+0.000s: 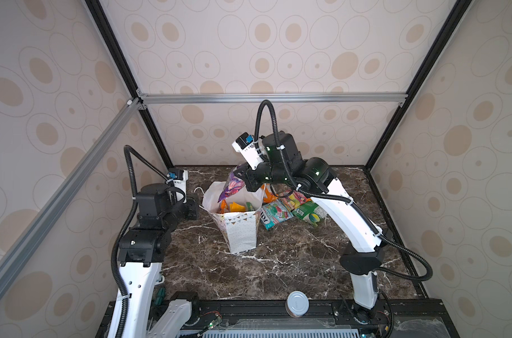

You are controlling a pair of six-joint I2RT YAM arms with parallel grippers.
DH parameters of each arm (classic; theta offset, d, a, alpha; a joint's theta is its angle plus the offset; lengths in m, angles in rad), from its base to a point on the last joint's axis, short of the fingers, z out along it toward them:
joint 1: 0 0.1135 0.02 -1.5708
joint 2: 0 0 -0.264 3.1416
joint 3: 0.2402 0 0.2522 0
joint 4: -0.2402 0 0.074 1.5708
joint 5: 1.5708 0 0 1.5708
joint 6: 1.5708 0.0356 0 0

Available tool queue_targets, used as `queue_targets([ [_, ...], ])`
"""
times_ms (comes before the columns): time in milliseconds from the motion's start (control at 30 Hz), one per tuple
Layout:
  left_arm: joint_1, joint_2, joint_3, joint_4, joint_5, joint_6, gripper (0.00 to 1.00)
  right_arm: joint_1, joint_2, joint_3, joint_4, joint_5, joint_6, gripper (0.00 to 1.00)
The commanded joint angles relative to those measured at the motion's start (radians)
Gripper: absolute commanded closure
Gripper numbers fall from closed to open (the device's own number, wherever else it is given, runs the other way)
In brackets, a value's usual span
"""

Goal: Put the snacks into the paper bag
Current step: 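Lower the purple packet into the bag and open the right gripper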

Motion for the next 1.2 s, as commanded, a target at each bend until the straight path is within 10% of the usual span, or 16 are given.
queue_targets([
  [0, -0.002, -0.016, 0.025, 0.025, -0.003, 0.03, 1.0, 0.006, 0.032, 0.042, -0.034, 0.047, -0.053, 1.0],
  [1167, -0.002, -0.018, 0.005, 0.029, -0.031, 0.03, 1.0, 0.036, 0.2, 0.051, -0.001, -0.05, -0.063, 1.0],
])
